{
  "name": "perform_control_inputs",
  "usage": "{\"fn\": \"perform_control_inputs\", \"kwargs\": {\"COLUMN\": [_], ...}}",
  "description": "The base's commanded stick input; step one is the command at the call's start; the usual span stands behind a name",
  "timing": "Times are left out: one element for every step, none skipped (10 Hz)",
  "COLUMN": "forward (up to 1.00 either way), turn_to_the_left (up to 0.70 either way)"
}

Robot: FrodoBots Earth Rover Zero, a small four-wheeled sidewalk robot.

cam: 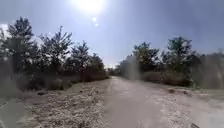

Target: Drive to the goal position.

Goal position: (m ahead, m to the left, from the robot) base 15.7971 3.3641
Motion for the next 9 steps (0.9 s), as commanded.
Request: {"fn": "perform_control_inputs", "kwargs": {"forward": [0.45,0.45,0.45,0.45,0.45,0.45,0.45,0.45,0.45], "turn_to_the_left": [0.02,0.02,0.02,0.02,0.02,0.02,0.02,0.02,0.02]}}
